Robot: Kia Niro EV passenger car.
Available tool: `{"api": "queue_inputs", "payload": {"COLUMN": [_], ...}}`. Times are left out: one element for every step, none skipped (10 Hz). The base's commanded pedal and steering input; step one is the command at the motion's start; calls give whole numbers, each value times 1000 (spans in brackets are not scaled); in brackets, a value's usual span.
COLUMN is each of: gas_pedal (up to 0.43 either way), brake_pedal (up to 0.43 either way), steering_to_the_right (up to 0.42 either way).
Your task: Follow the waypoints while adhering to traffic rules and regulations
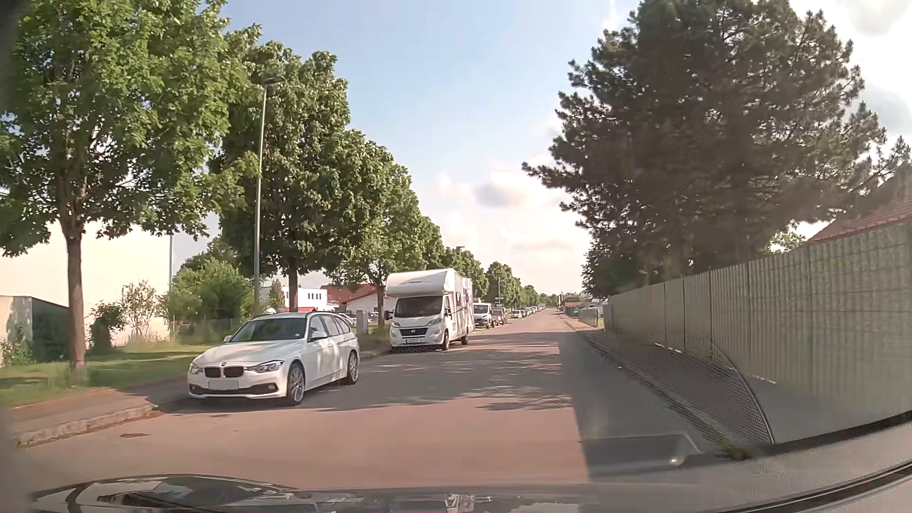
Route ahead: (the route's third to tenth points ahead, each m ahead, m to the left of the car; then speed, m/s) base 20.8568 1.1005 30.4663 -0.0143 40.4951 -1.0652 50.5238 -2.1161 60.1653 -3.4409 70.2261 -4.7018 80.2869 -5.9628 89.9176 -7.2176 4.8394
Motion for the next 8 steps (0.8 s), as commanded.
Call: {"api": "queue_inputs", "payload": {"gas_pedal": [339,339,339,339,339,339,339,339], "brake_pedal": [12,18,18,18,12,18,18,18], "steering_to_the_right": [86,62,56,56,57,54,54,53]}}
